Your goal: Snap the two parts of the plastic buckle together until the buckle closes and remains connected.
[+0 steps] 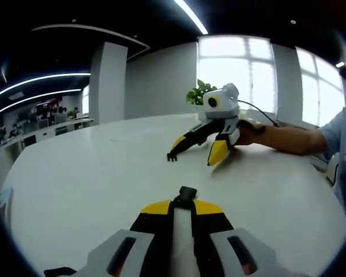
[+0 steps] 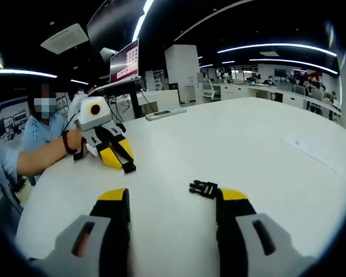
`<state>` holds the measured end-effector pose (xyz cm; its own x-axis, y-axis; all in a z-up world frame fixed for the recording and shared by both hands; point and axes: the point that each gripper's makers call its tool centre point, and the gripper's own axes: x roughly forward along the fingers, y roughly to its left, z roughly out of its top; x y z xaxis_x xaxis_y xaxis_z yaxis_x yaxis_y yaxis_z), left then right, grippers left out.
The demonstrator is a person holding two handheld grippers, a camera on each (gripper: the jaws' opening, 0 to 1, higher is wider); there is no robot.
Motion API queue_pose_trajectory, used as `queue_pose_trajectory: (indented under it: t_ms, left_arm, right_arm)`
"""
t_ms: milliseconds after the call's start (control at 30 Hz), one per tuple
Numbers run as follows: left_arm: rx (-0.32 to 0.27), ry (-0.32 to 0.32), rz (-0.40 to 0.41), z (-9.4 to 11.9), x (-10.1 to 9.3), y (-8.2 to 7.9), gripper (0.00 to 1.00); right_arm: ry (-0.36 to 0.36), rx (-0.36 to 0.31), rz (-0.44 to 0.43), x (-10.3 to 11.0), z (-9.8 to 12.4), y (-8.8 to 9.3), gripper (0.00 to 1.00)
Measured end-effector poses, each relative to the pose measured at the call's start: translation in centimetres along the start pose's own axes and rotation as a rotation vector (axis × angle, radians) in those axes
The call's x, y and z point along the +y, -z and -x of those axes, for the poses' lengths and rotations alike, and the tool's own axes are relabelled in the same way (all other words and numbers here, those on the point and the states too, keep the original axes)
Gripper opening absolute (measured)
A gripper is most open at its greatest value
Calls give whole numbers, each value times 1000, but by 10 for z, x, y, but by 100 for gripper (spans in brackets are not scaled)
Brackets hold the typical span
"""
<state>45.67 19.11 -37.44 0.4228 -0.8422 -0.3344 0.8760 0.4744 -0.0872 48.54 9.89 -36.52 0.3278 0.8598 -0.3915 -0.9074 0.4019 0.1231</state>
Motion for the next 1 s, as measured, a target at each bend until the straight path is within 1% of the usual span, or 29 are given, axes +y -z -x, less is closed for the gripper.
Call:
queue_pose_trajectory:
  t_ms: [67,133,233,300,333,367,400,433,467,533,633,700,733,767,900,933,1000]
  left_arm:
    - [-1,0,1,0,-1,0,12]
    - [-1,1,2,0,-2,0,12]
    - [-1,1,2,0,-2,0,12]
    - [-1,1,1,0,-2,0,12]
    - [-1,1,1,0,-2,0,12]
    - [-1,1,1,0,-2,0,12]
    - [-2,0,0,0,-2,0,12]
    - [-2,0,-2,0,-3,0,12]
    - [-2,0,-3,0,-3,0,12]
    - [-3,0,-3,0,-4,1,12]
    - [-4,-3,-6,0,-4,1,12]
    - [-4,-3,-6,0,-3,1,12]
    - [-3,-1,-6,0,-3,1,12]
    - [-4,0,-7,0,-4,1,12]
    - [-3,1,-9,0,-4,1,12]
    - [-4,-1,-10,0,-4,1,12]
    - [-4,-1,-10,0,-4,1,12]
  right_arm:
    - [-66,6,-17,12,3,1,57]
    - [-107,5,-20,20,3,1,57]
    - [-94,-7,-4,22,5,0,57]
    - [-61,-20,35,17,5,-1,58]
    - [-37,-7,64,11,4,0,59]
    - [-30,-4,99,10,3,1,59]
    - [-36,23,130,9,2,4,58]
    - [-44,24,155,10,0,4,58]
    - [-36,30,177,6,-3,5,57]
    - [-27,39,202,1,-6,6,55]
    - [-33,25,196,-2,-8,1,55]
    - [-60,17,201,0,-8,0,51]
    - [-62,16,195,0,-7,0,49]
    - [-87,13,192,4,-7,-1,45]
    - [-102,15,210,6,-4,-2,34]
    - [-110,15,210,7,-4,-3,32]
    - [-104,15,218,5,-5,-3,31]
